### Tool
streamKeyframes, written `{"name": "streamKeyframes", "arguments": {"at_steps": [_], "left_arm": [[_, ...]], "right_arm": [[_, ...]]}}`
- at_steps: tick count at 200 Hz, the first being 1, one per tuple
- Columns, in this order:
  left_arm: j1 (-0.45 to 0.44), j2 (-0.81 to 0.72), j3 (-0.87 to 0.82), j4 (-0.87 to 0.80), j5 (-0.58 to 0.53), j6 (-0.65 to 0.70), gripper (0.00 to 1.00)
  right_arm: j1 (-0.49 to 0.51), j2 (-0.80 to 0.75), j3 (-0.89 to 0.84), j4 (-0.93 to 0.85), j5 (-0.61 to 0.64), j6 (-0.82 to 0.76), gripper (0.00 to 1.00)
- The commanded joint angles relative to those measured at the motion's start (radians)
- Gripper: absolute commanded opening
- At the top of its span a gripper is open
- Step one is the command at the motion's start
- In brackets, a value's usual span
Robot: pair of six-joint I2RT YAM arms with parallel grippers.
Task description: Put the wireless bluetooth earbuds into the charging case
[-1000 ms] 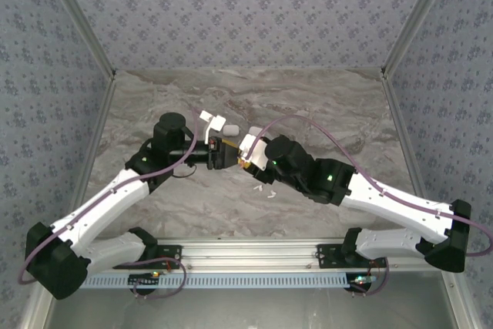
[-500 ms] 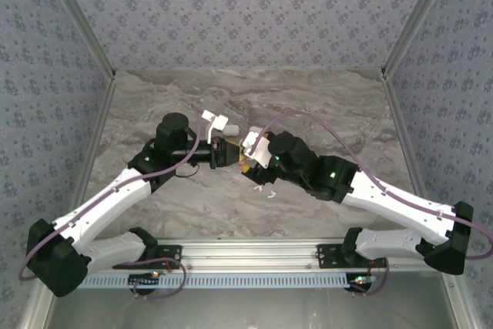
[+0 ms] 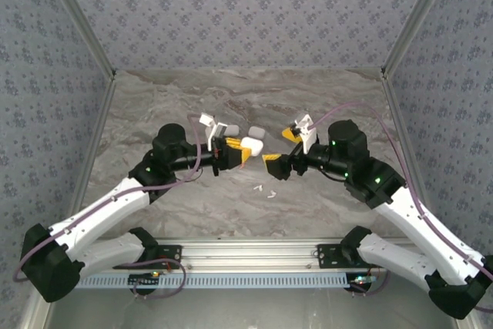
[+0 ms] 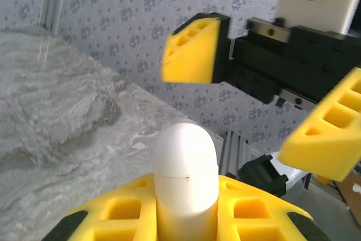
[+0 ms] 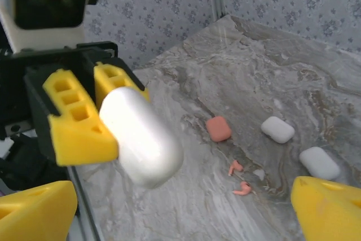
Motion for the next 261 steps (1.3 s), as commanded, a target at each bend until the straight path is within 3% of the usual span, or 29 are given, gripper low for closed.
{"name": "streamKeyframes", "arguments": {"at_steps": [1,84,179,248,261], "left_arm": [[-0.027,-0.021,-0.001,0.082,-0.019,0.095,0.02],[-0.045,-0.027,-0.001,0.061,-0.017,0.132,0.0],[-0.049,-0.025,0.006,0.044,-0.016,0.147,0.0],[-0.05,-0.041,-0.023,0.017,-0.089,0.179,0.0],[-0.05,-0.057,-0.044,0.014,-0.126,0.186,0.0]], "right_arm": [[-0.007,0.015,0.0,0.07,-0.044,0.086,1.0],[-0.032,0.077,0.027,0.043,0.039,0.09,1.0],[-0.082,0.119,0.073,0.031,-0.007,0.096,1.0],[-0.116,0.014,0.053,-0.053,0.006,0.133,1.0],[-0.117,0.006,0.037,-0.103,0.052,0.162,0.94]]}}
